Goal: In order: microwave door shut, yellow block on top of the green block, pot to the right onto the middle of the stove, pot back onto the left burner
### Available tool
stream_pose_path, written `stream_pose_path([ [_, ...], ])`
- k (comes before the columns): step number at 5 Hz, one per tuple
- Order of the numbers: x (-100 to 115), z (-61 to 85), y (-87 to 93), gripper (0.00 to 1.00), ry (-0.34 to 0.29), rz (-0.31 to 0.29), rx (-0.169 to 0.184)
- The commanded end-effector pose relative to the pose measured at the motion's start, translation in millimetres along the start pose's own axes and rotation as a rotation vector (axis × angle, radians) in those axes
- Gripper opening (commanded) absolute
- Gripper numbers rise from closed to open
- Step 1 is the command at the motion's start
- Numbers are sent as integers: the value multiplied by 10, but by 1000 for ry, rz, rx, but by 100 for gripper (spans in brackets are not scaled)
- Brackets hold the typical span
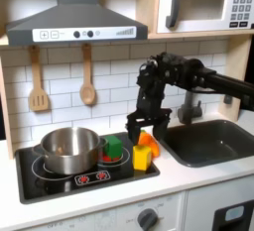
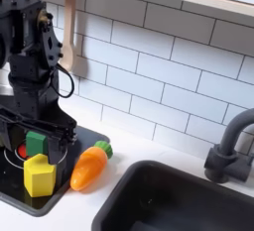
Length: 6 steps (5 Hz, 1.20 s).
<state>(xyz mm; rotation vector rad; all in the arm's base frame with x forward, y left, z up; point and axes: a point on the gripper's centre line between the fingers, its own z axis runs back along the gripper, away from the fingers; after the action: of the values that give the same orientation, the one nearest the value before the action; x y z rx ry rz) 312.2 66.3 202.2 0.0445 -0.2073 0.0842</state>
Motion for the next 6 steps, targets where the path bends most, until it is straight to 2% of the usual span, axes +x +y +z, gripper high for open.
stream_pose_path([
  [1, -91, -47, -45, 100, 26, -11, -7],
  [2, -132, -108, -40, 100, 51, -1, -6],
  [5, -53, -147, -124, 100, 42, 27, -2],
  [6, -12, -219, -113, 100, 56, 39, 8],
])
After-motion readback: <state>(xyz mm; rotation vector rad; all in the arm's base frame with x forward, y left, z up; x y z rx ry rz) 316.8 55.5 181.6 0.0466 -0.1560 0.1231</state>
